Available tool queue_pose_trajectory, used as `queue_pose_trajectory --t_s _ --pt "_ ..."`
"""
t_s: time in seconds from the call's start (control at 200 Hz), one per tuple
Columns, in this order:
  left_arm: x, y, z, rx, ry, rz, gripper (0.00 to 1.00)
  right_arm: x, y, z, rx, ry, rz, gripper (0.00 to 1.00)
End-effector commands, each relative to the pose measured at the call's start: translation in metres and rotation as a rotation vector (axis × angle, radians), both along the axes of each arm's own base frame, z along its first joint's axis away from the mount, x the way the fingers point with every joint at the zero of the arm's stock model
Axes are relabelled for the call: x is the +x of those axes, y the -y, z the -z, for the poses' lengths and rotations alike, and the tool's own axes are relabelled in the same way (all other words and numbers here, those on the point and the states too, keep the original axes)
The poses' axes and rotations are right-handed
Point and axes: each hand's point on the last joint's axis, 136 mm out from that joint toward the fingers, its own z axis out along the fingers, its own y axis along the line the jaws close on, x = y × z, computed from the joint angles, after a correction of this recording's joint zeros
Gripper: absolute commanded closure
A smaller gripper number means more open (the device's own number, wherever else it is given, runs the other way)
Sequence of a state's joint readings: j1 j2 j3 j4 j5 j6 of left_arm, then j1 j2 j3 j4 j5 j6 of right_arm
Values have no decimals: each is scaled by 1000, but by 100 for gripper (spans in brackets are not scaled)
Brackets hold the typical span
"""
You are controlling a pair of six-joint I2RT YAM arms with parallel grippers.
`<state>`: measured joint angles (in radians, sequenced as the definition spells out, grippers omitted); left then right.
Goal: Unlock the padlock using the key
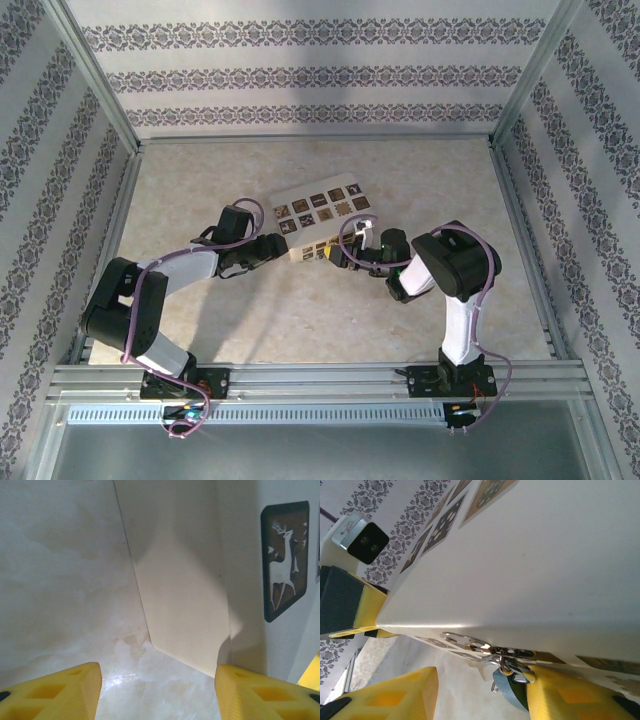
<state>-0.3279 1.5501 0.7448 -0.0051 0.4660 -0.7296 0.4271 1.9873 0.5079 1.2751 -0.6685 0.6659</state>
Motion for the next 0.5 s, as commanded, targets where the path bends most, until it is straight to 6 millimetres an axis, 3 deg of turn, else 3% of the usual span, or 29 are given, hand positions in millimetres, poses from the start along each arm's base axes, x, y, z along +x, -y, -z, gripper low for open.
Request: queue_pose_trajectory --t_s 0.0,0.18,0.495 --pt "-4 5 1 15 -5 35 39 -17 -13 -35 61 155 -132 52" --pt "-4 4 5 20 -14 33 39 -25 -13 -39 58 182 -160 48" --pt "-2 5 7 24 -18 32 39 -27 -6 -38 45 195 -151 54"
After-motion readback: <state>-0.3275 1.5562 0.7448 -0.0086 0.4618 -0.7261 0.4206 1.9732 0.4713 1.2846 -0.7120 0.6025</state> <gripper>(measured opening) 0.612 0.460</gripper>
